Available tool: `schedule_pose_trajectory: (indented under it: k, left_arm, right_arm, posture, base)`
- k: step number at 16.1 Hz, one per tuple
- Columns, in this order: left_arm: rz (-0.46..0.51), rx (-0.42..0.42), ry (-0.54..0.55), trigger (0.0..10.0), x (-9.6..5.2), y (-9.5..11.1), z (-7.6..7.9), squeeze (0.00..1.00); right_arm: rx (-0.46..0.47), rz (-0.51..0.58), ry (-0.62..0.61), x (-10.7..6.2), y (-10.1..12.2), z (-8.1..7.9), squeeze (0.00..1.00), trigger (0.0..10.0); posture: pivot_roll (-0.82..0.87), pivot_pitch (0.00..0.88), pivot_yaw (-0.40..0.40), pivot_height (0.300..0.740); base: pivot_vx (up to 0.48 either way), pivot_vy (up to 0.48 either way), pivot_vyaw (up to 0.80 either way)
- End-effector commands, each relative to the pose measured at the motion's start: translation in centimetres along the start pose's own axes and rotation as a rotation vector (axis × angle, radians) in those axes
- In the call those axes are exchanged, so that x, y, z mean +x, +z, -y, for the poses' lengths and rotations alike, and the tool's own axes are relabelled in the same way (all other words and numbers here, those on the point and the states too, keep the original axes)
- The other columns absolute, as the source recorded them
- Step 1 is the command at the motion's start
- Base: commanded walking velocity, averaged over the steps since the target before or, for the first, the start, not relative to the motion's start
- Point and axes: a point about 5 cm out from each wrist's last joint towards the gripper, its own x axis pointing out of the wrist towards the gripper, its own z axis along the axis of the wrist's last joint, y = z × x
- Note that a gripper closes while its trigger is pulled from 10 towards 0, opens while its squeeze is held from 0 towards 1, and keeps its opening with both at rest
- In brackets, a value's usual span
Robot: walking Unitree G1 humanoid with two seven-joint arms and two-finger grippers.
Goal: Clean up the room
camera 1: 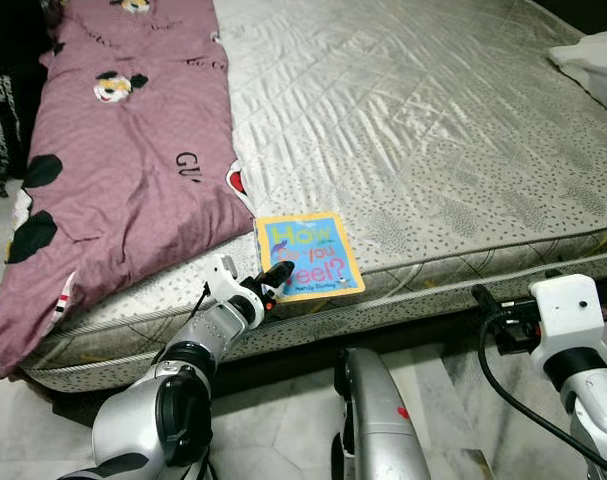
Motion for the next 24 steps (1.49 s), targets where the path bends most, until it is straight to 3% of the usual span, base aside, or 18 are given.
schedule_pose_trajectory:
  k: [1, 13, 24]
  left_arm:
    - [-0.076, -0.026, -0.022, 0.0, 0.6, -1.8, 0.9, 0.0]
    - [0.026, -0.028, 0.003, 0.0, 0.5, 0.5, 0.9, 0.0]
    - [0.186, 0.011, 0.094, 0.0, -0.1, 4.5, 0.8, 0.0]
  right_arm:
    - [-0.012, -0.001, -0.015, -0.2, 0.2, 0.6, 0.0, 10.0]
    - [0.01, 0.023, -0.011, 1.4, 0.6, 0.0, 0.0, 10.0]
    - [0.048, 0.077, -0.002, 3.8, 1.2, -1.1, 0.0, 10.0]
  posture:
    - [-0.4, 0.11, -0.081, 0.526]
    - [-0.37, 0.071, -0.069, 0.526]
    - [-0.32, 0.0, -0.045, 0.526]
  base:
    - [0.0, 0.0, 0.0]
    - [0.0, 0.0, 0.0]
    - [0.0, 0.0, 0.0]
